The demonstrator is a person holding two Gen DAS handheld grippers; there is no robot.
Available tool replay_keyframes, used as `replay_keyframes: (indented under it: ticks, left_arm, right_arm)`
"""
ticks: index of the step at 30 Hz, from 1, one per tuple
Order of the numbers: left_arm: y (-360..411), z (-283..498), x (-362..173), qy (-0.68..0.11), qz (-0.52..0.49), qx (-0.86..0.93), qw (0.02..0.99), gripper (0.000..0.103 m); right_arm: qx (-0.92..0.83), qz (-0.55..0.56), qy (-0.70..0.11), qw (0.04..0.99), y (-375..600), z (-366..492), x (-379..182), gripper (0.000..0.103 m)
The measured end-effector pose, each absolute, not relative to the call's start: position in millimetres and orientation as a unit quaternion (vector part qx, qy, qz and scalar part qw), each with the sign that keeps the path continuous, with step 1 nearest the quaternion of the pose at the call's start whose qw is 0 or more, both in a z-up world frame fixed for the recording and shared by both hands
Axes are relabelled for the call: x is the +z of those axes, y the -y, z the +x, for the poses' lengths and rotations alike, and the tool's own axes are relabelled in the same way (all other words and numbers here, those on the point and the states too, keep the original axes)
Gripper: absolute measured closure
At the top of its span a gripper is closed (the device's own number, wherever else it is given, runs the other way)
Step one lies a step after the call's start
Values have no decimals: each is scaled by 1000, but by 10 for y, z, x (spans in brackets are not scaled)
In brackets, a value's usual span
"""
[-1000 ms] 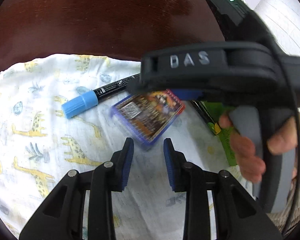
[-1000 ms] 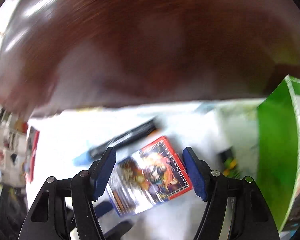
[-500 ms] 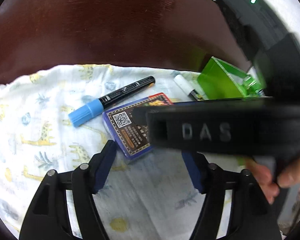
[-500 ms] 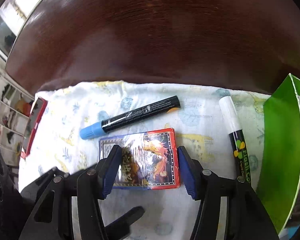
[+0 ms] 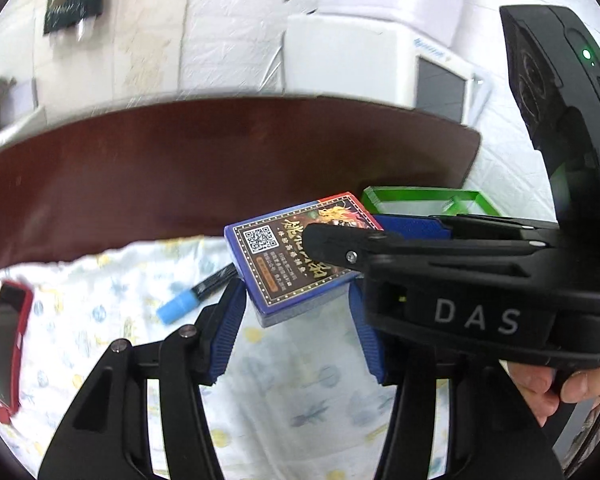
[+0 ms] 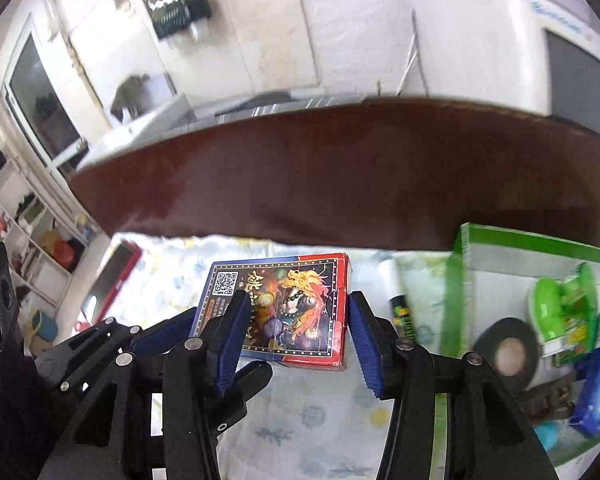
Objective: Organize rigid objects
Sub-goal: 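Lift the card packet and carry it over the green box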
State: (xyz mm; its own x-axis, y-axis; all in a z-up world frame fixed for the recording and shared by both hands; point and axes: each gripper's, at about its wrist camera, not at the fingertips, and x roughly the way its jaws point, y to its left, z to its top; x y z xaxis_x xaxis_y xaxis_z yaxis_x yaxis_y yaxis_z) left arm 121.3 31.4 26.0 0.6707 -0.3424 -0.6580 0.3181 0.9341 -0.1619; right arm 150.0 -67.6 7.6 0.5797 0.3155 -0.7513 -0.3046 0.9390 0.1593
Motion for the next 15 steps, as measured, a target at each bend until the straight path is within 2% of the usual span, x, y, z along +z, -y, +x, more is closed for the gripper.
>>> replay_keyframes:
  ticks: [7,15]
  left_arm:
    - [349,1027,667,-315,25,-221,923,51]
    - [996,1009,762,-299,69,-251,918,51]
  right_arm:
    - [131,14,-346,929,1164,1145,479,51]
    - [89,28,-303,948,1826,925,711,50]
